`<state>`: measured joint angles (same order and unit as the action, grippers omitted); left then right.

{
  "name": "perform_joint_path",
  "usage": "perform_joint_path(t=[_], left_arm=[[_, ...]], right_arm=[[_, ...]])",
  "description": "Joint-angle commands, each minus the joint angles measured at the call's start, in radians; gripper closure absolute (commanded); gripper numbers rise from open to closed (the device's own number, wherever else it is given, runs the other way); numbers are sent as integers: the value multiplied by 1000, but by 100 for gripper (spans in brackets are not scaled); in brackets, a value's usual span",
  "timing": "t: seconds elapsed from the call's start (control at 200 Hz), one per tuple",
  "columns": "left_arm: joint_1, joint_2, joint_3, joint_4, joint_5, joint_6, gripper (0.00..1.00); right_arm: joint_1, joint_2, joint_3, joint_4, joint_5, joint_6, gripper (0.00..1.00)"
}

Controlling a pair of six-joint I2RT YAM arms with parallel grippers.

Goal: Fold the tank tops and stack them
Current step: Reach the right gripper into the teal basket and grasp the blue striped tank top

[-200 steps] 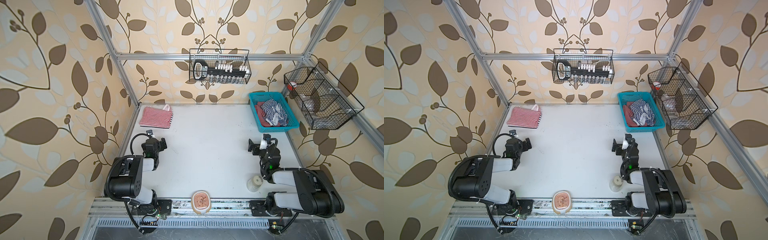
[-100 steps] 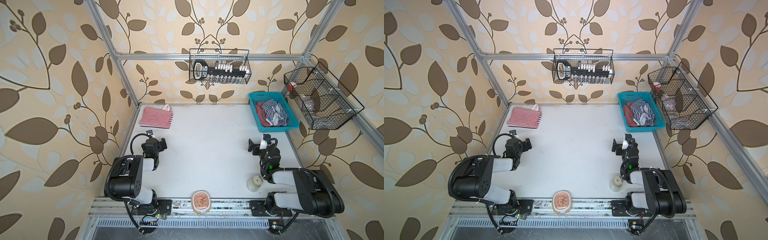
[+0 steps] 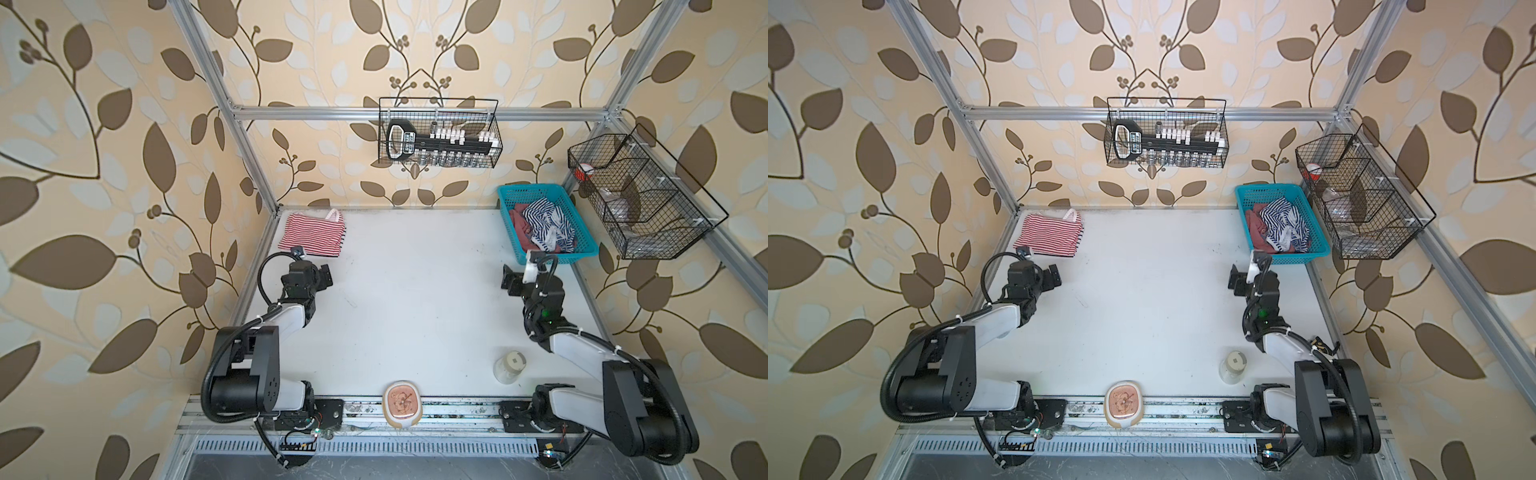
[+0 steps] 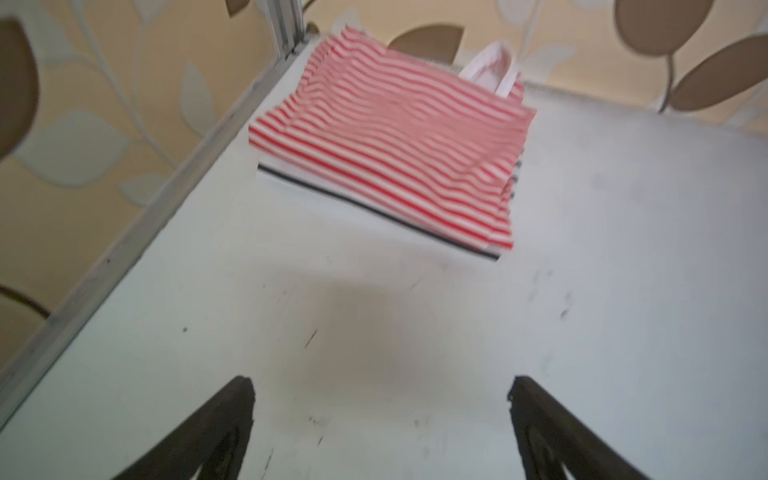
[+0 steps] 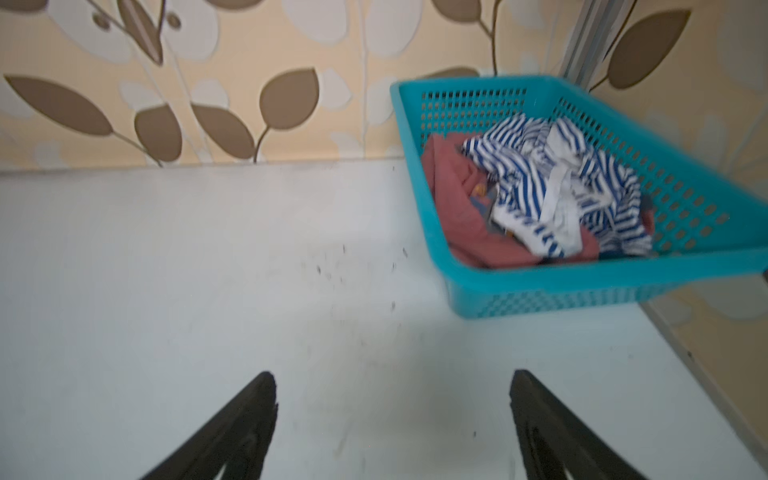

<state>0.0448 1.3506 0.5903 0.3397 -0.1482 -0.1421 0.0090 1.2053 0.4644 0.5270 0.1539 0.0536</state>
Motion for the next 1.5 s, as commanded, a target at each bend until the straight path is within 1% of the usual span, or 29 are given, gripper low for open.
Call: perform_joint_path(t=[0.0,0.07,0.16,0.305,0.41,0.5,0.59,0.73,0.78,0.85,0.93,1.105,1.454,1.494], left_arm=[[-10,-91,76,-125,192,-110,3],[-16,-105,107,-139,288,-158,3],[-30,-119,150,-177,344,-189,3],[-65,-144,184,-210,377,-201,3],[-90,-157,198,-217,403,-209,3],[-110,-168,213,-230,416,-209,3],[-127,-181,225,-243,427,-207,2],[-144,-202,233,-256,434,-199,2],[-147,-210,236,-259,434,-198,2],[-152,-221,243,-277,437,-197,2],[-158,-236,251,-295,441,-193,1],[-166,-276,246,-308,432,-184,1],[-177,-306,250,-335,434,-180,1],[-178,-307,250,-336,434,-179,1]], right_arm=[[-27,-11,257,-459,-3,-6,21],[-59,41,410,-625,-64,9,27],[-82,134,582,-782,-108,10,35],[-85,313,830,-956,-55,2,44],[-92,432,963,-1040,-25,17,50],[-109,523,1051,-1084,6,45,52],[-132,600,1111,-1109,38,73,52],[-160,709,1186,-1122,49,80,56],[-167,743,1208,-1122,60,80,56],[-185,786,1238,-1121,62,88,52],[-208,834,1283,-1126,50,96,52],[-239,928,1366,-1131,71,107,54],[-271,1050,1446,-1107,-1,136,53],[-273,1058,1449,-1100,-11,137,54]])
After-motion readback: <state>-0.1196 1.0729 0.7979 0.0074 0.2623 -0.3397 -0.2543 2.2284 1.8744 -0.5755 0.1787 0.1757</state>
